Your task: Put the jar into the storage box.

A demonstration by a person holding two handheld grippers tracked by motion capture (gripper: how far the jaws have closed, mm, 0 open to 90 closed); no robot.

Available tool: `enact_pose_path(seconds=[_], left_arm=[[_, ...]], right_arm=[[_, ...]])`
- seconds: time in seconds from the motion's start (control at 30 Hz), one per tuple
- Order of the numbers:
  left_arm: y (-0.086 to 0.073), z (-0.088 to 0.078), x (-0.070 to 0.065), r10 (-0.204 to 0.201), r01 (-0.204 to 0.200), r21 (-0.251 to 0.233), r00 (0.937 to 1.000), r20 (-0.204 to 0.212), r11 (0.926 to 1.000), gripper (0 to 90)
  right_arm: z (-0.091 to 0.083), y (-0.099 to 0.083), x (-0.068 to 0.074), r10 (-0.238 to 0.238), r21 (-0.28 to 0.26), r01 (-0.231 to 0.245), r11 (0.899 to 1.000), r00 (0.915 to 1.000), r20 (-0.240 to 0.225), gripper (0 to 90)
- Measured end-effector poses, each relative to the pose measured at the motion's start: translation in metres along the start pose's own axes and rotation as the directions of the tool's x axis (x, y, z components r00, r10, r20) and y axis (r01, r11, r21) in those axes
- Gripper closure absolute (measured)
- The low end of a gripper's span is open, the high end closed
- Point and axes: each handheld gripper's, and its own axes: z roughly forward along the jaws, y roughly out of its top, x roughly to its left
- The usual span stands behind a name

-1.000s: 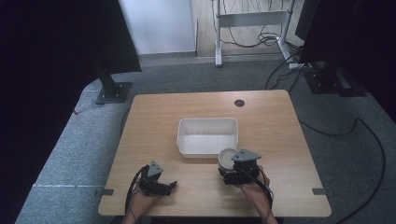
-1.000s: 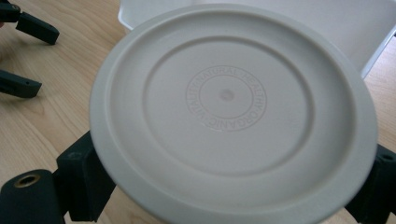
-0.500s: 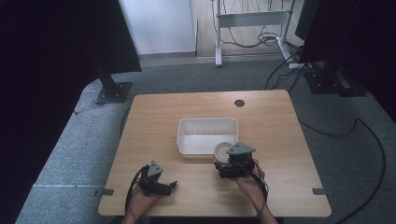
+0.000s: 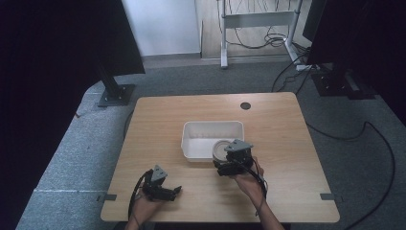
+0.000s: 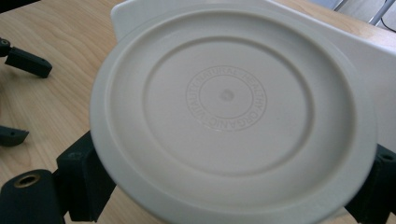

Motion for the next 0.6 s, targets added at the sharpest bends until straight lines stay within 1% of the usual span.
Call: enact_pose_path(seconds=[0.37,0.43,0.6], left_arm=[[0.0,0.0,0.0,-0.003,0.003,-0.002,1.0,0.0,1.0,1.9],[0.0,0.0,0.0,-0.001,0.001,-0.001,1.0,0.001,1.0,1.9],[0.0,0.0,0.0,-0.003,0.003,-0.002,1.0,0.0,1.0,1.9]], right_arm=[[0.016,0.01,-0.004,-0.008,0.002,0.008,1.0,0.9999,0.01,9.0],[0.019,0.011,-0.005,-0.005,-0.003,0.005,1.0,1.0,0.006,9.0],[0.026,0.014,-0.007,0.002,-0.003,-0.002,1.0,0.9999,0.013,9.0]])
